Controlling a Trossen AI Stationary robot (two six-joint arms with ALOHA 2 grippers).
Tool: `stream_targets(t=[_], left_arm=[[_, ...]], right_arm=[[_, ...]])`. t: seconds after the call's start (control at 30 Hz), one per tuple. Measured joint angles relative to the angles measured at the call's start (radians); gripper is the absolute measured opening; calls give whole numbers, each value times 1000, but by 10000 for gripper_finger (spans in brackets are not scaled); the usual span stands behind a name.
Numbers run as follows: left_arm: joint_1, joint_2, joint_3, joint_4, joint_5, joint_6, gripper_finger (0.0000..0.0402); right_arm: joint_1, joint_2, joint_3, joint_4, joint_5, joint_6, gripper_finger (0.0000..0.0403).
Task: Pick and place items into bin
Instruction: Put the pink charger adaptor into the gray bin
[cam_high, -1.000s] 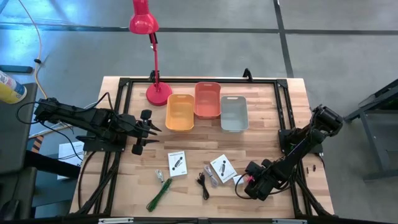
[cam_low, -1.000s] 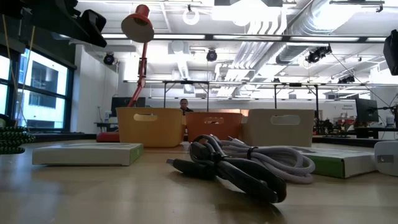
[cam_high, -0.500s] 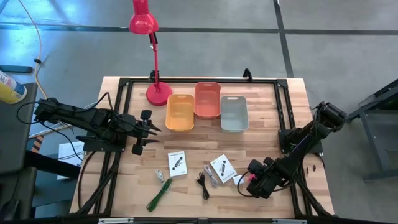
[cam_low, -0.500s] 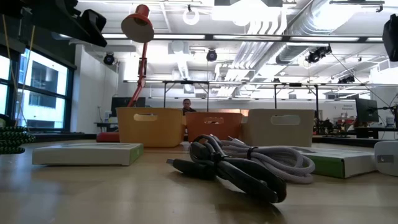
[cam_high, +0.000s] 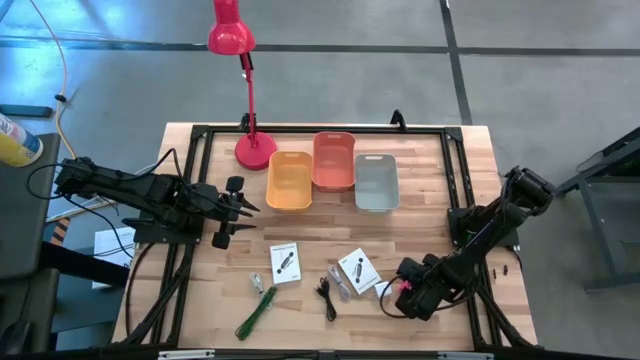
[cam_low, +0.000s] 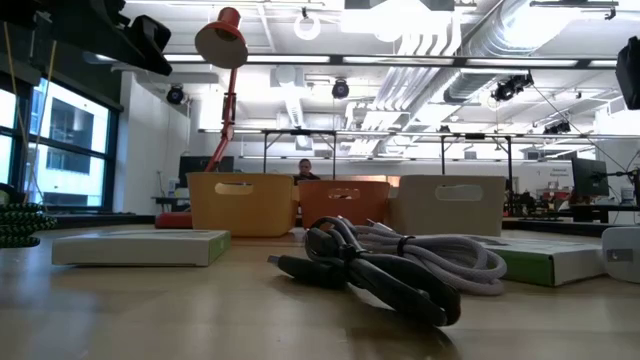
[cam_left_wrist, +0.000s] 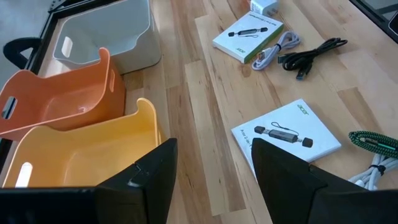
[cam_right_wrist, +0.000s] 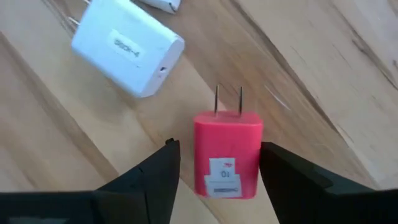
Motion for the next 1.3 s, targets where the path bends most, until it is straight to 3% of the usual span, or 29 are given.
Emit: stream_targets(t=[0.2, 0.47, 0.6, 0.87, 1.3], left_arm=[[0, 0, 0, 0, 0, 0, 193], [0, 0, 0, 0, 0, -1, 193], [0, 0, 0, 0, 0, -1, 193], [0, 0, 0, 0, 0, -3, 193], [0, 0, 0, 0, 0, -2, 193]], right_arm=[[0, 32, 0, 0, -2, 0, 199], [0, 25, 0, 2, -9, 6, 143], [0, 25, 0, 5, -9, 7, 146], [0, 25, 0, 5, -9, 7, 204], [0, 24, 0, 24, -14, 7, 150]])
